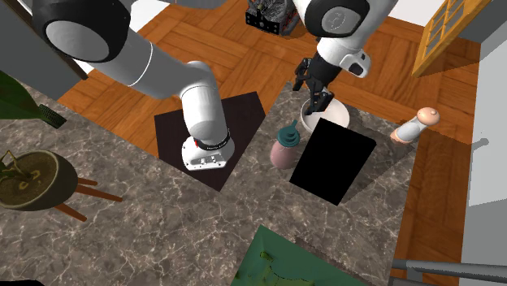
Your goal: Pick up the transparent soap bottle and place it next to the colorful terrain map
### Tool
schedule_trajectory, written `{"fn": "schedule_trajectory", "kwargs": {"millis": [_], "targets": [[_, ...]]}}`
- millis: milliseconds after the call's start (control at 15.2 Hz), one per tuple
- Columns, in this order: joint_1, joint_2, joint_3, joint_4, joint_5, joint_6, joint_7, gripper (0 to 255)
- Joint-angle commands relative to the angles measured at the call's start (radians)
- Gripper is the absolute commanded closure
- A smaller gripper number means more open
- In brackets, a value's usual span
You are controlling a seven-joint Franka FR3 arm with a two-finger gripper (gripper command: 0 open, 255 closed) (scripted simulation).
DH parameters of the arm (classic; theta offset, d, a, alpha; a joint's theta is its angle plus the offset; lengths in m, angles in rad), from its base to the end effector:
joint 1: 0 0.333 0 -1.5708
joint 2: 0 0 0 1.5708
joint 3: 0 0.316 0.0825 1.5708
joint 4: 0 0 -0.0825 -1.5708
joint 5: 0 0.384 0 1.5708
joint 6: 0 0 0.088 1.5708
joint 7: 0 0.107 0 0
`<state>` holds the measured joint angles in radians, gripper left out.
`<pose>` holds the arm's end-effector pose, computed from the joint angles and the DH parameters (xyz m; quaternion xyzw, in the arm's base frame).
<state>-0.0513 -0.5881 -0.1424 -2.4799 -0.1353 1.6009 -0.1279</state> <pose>0.3292 -0.0817 0.4688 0.9888 -0.0031 -0.1488 0.0056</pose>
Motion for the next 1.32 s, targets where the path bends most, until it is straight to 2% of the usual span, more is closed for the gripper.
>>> {"fn": "schedule_trajectory", "kwargs": {"millis": [0,330,858,1254], "targets": [[-0.015,0.043,-0.019,-0.017,-0.040,0.027,-0.023,0],[-0.051,0.174,-0.062,-0.039,-0.130,0.106,-0.062,0],[-0.065,0.173,-0.080,-0.138,-0.155,0.205,-0.056,0],[-0.065,0.173,-0.080,-0.138,-0.155,0.205,-0.056,0]]}}
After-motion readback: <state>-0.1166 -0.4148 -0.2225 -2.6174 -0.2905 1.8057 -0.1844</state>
